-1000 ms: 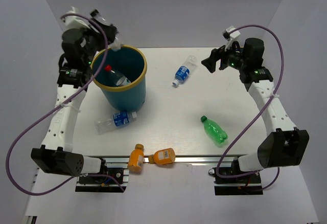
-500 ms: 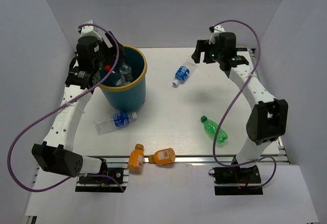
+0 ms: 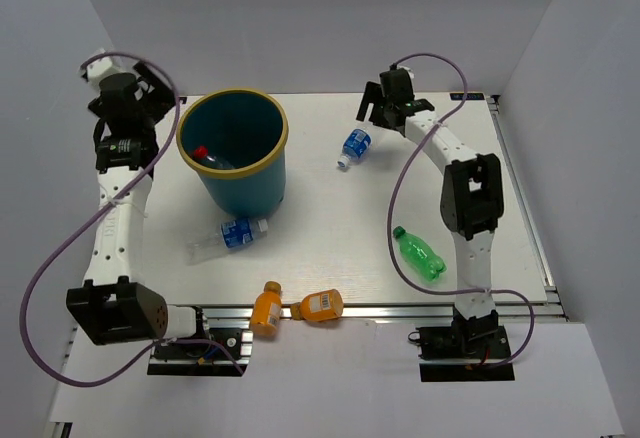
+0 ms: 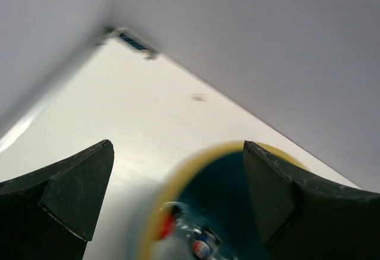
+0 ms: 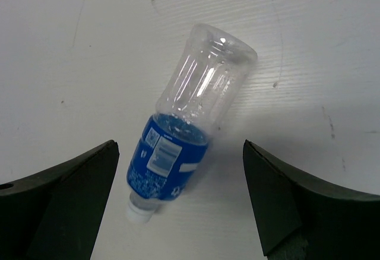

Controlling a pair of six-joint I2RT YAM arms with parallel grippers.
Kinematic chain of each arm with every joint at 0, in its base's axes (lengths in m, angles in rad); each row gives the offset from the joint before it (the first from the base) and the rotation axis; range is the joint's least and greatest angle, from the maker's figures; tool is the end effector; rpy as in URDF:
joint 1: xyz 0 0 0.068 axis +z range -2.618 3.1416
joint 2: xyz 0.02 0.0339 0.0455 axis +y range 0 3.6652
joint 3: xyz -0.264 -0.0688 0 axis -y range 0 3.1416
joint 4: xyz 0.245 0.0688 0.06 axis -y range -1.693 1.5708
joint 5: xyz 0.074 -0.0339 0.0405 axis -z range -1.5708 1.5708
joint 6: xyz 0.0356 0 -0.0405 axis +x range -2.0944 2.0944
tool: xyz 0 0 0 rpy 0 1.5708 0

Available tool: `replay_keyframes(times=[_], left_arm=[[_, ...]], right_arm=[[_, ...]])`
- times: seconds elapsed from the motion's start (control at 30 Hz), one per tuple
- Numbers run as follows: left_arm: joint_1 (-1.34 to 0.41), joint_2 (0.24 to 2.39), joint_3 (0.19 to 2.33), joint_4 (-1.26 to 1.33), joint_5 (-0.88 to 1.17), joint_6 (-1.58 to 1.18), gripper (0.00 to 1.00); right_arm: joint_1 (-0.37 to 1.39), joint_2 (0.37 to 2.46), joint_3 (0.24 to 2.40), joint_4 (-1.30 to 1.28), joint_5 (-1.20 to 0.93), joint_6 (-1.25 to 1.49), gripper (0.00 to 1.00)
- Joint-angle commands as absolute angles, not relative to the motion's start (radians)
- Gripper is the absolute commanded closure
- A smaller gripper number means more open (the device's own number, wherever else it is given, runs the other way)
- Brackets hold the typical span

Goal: Put the plastic bottles in the bin

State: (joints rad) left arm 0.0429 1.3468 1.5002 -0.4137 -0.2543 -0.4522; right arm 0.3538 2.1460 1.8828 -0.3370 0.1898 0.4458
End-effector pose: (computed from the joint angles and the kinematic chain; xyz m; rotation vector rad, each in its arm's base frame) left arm 0.2985 0.0218 0.4397 -0.6173 1.7152 -0.0563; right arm 0.4767 0.1689 0.2677 0.2083 2.1598 0.2548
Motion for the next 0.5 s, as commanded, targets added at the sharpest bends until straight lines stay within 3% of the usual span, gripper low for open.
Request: replay_keyframes(times=[0.0, 0.2, 0.47], left_arm=[[0.127, 1.313, 1.399, -0.442, -0.332, -0.517, 0.02], [0.181, 1.177, 1.164, -0.428, -0.522, -0.586, 0.02], [0.204, 1.054, 1.029, -0.457, -0.569, -0.650, 0.02]], right_arm=[[0.360, 2.238, 2.003, -0.347, 0.196, 0.532, 0.11], [0.359, 2.420, 2.196, -0.388, 0.212, 0.577, 0.11], [0.357, 2.529, 2.217, -0.409, 0.152, 0.627, 0.14]])
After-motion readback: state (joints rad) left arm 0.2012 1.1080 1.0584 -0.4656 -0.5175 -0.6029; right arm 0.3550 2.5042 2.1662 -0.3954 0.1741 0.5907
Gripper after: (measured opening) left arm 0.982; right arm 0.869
